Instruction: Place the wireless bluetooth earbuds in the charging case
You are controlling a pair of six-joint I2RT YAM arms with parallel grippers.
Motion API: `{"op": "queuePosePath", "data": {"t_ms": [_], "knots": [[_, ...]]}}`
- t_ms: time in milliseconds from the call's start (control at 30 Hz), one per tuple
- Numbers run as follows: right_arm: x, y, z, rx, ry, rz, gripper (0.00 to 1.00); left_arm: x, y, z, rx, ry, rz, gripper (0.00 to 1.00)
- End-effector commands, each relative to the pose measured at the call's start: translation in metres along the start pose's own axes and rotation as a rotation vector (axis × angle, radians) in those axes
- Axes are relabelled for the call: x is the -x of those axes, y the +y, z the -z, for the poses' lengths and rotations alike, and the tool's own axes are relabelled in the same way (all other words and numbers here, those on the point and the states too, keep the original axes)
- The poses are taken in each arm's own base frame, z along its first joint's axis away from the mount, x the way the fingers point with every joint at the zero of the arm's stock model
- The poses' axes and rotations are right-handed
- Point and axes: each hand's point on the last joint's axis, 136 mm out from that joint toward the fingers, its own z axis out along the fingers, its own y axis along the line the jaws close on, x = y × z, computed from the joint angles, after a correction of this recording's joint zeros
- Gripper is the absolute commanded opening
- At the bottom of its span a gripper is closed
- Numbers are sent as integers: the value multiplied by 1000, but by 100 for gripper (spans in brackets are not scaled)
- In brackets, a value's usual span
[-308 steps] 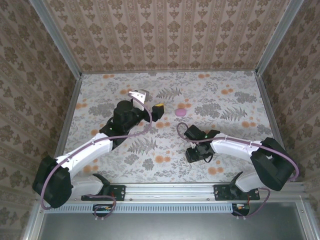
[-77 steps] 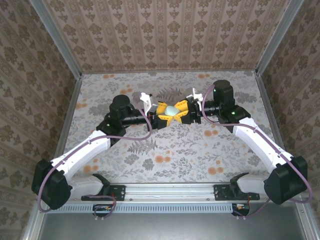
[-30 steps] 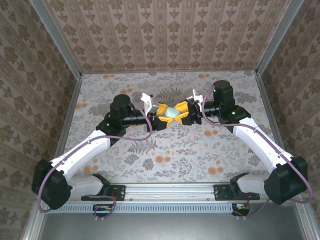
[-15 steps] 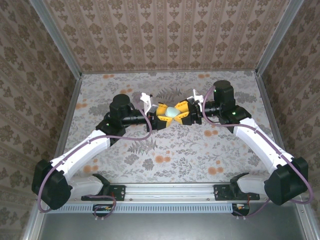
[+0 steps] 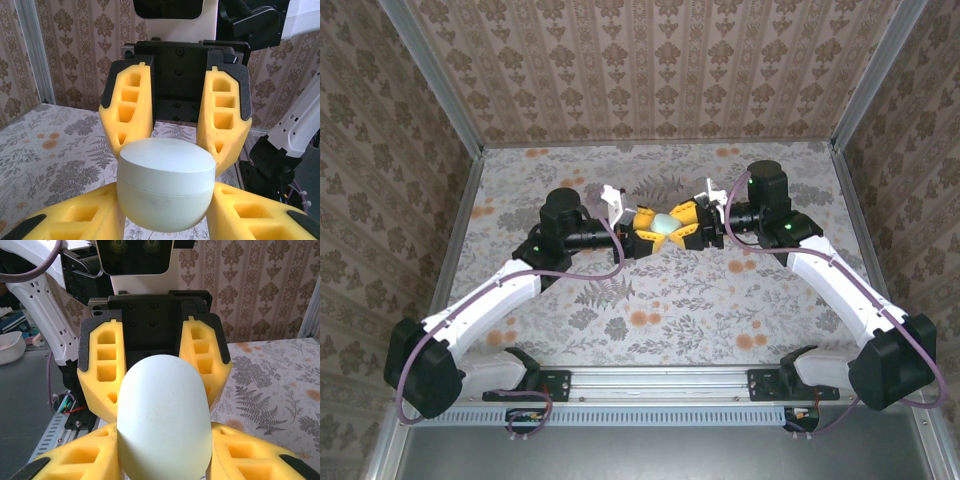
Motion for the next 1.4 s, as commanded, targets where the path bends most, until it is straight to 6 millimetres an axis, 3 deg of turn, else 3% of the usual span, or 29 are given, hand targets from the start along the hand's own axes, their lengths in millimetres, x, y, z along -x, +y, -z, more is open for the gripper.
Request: {"op": "queuePosePath", "data": {"t_ms": [0, 533, 833, 1133, 1367], "knots": [[7, 2, 1, -8, -13, 43, 39, 17, -9, -5, -48, -32, -31, 45], [3, 0, 1, -20, 2, 40, 40, 16, -8, -7, -50, -27, -29, 46], [-1, 1, -1, -31, 22, 43, 43, 14, -6, -6, -37, -18, -33, 35], [18, -6, 14, -126, -27, -26, 69, 13, 8, -1, 79, -52, -58, 31], [36, -21, 29, -267, -97, -319, 73, 22, 31, 8, 233, -172, -55, 29]]}}
